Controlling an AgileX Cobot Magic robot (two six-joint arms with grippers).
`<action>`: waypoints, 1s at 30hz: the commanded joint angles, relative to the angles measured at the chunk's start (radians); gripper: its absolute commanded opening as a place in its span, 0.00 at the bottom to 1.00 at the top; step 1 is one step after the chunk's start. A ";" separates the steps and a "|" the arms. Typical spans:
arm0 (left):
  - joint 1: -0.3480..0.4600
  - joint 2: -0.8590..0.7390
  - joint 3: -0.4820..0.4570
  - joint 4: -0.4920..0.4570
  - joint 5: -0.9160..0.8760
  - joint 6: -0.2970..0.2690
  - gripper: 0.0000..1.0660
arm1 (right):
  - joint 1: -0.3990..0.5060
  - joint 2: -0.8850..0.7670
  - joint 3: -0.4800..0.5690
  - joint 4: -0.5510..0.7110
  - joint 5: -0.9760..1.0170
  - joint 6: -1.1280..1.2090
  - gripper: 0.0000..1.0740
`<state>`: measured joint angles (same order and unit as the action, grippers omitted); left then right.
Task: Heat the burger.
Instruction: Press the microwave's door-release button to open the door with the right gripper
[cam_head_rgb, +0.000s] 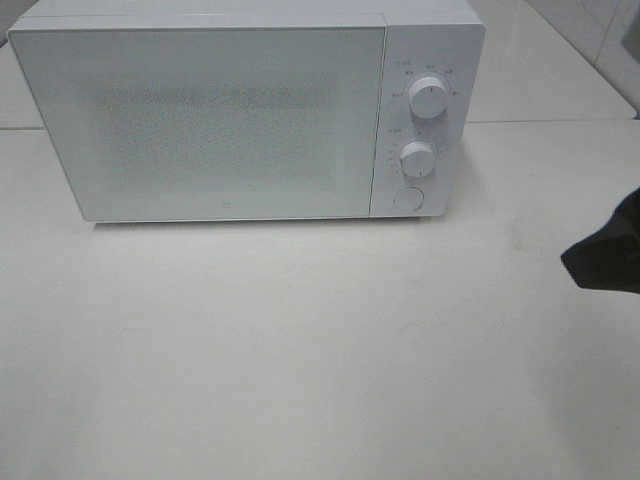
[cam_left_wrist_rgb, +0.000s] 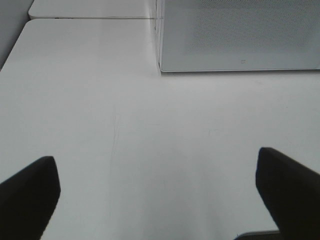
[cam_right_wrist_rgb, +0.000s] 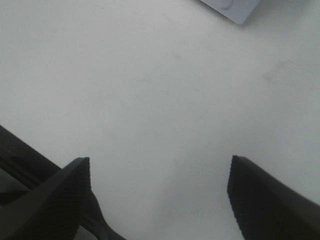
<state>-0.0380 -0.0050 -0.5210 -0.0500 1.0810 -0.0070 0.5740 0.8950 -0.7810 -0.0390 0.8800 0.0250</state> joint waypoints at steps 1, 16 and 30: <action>-0.001 -0.016 0.005 -0.004 -0.008 -0.001 0.94 | -0.113 -0.065 0.049 0.011 0.015 0.012 0.69; -0.001 -0.016 0.005 -0.004 -0.008 -0.001 0.94 | -0.373 -0.504 0.217 0.009 0.086 0.012 0.69; -0.001 -0.016 0.005 -0.004 -0.008 -0.001 0.94 | -0.379 -0.784 0.276 0.007 0.112 0.017 0.69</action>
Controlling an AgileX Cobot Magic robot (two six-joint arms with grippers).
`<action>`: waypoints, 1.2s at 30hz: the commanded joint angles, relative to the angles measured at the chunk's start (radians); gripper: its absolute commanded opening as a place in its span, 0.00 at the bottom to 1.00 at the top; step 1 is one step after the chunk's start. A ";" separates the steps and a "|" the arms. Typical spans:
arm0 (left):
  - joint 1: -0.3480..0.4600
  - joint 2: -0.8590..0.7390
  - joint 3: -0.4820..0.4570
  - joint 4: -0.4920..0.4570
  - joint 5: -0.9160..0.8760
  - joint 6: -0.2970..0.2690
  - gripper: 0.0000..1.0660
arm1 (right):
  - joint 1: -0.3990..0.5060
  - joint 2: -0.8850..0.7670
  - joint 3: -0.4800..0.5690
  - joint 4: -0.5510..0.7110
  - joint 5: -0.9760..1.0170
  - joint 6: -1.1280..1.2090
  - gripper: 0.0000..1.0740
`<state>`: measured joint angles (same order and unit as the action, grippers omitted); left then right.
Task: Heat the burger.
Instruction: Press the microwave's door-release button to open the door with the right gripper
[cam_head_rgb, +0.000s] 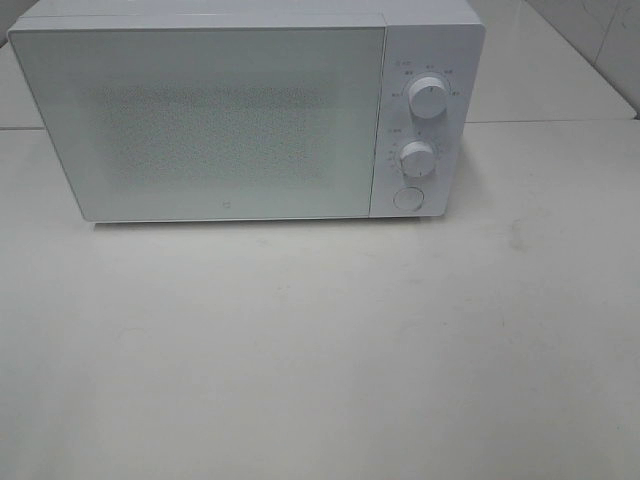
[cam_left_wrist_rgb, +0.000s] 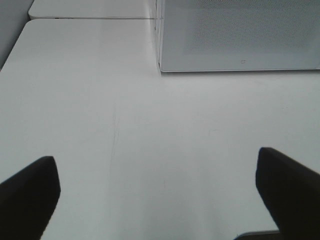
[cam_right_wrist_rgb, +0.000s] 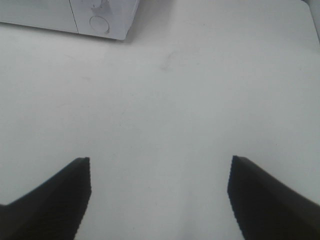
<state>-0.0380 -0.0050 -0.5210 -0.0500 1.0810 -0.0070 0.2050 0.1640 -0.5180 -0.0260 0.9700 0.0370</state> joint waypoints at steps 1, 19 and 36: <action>-0.001 -0.016 0.005 -0.004 -0.008 -0.001 0.94 | -0.020 -0.070 0.020 -0.005 0.024 0.005 0.69; -0.001 -0.011 0.005 -0.004 -0.008 -0.001 0.94 | -0.076 -0.200 0.019 -0.005 0.024 0.000 0.69; -0.001 -0.011 0.005 -0.004 -0.008 -0.001 0.94 | -0.076 -0.041 -0.017 -0.002 -0.219 0.001 0.69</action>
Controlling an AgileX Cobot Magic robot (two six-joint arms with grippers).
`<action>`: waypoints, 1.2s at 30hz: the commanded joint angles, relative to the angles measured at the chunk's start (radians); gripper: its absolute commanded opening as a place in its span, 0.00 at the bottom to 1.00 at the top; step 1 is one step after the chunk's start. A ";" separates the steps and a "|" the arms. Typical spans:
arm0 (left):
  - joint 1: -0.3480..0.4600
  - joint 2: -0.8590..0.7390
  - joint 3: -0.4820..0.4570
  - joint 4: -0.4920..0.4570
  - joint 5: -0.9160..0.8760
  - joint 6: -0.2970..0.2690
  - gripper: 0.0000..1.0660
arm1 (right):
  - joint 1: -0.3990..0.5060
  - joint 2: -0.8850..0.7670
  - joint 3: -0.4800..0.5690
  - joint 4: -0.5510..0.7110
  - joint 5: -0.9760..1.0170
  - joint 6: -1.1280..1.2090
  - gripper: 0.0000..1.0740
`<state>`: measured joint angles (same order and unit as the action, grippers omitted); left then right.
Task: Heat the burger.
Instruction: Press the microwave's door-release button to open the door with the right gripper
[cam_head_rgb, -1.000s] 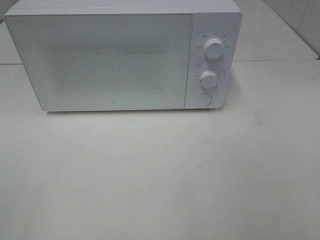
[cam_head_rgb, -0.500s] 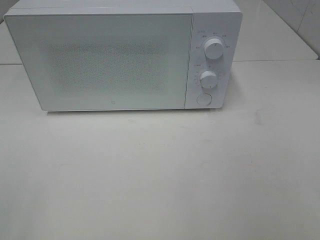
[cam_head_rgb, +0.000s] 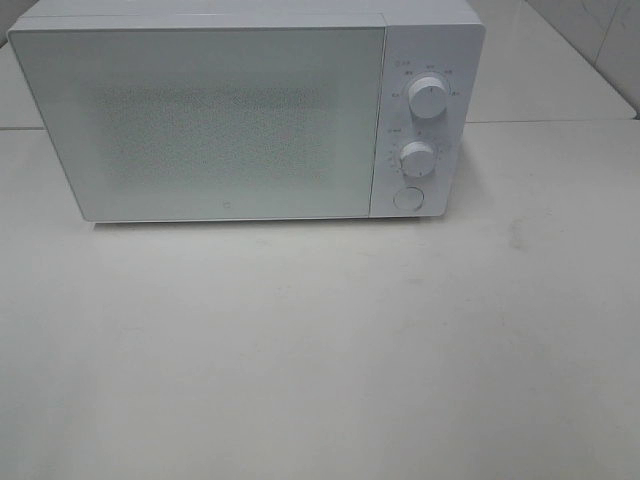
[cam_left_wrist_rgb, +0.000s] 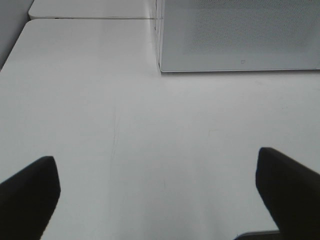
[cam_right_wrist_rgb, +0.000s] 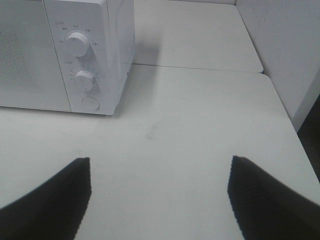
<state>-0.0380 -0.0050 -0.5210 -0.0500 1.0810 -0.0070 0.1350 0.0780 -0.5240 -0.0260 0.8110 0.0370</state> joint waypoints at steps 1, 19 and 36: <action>-0.001 -0.011 0.005 -0.004 -0.008 -0.001 0.94 | -0.006 0.045 -0.011 -0.002 -0.060 0.001 0.69; -0.001 -0.011 0.005 -0.004 -0.008 -0.001 0.94 | -0.006 0.497 -0.010 -0.006 -0.465 0.001 0.69; -0.001 -0.011 0.005 -0.004 -0.008 -0.001 0.94 | -0.006 0.894 -0.010 -0.006 -0.847 0.001 0.69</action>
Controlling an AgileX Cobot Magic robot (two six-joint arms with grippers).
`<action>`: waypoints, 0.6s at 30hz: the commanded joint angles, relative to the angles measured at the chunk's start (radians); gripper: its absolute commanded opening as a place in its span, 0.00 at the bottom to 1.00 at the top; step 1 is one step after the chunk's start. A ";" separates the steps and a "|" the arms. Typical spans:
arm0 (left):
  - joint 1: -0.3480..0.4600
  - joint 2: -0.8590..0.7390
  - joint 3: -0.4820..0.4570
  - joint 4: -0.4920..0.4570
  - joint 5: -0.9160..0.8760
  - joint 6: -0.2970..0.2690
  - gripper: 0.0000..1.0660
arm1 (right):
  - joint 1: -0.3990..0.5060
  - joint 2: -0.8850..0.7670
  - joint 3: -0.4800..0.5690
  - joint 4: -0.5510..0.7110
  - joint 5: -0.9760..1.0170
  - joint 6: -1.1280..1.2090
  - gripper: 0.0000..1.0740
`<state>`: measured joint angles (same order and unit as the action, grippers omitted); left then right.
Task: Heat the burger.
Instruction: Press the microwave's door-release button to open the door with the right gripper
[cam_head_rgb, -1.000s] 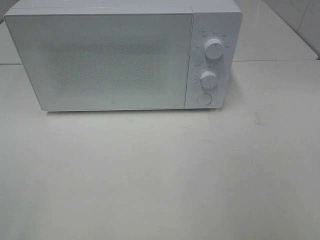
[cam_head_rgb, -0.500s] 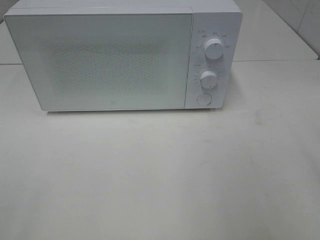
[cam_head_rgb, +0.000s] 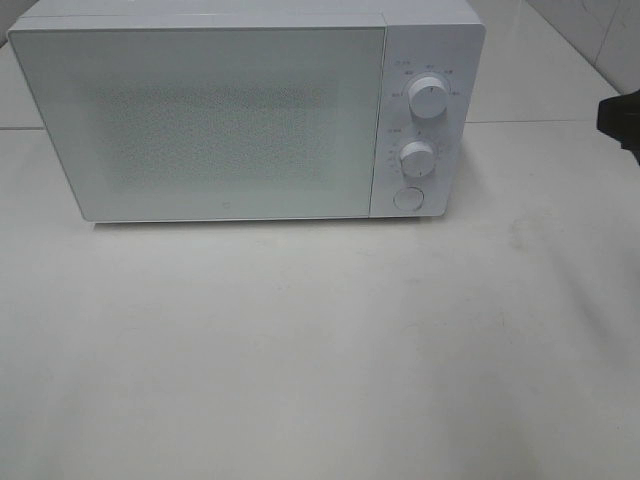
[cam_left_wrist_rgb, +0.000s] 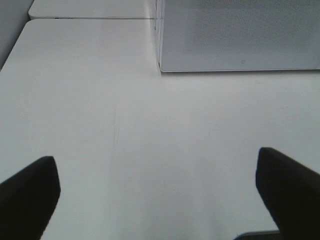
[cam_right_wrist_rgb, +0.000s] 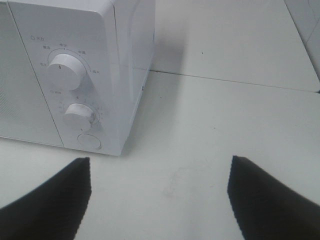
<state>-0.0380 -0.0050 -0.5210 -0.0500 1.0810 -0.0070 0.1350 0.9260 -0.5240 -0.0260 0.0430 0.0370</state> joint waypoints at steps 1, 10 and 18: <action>-0.001 -0.011 0.005 -0.004 -0.008 -0.001 0.94 | -0.006 0.046 -0.010 -0.006 -0.079 0.001 0.69; -0.001 -0.011 0.005 -0.004 -0.008 -0.001 0.94 | -0.005 0.230 0.078 -0.006 -0.494 0.000 0.69; -0.001 -0.011 0.005 -0.004 -0.008 -0.001 0.94 | -0.003 0.355 0.187 0.026 -0.826 -0.064 0.69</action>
<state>-0.0380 -0.0050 -0.5210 -0.0500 1.0810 -0.0070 0.1350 1.2640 -0.3500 -0.0140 -0.7080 0.0000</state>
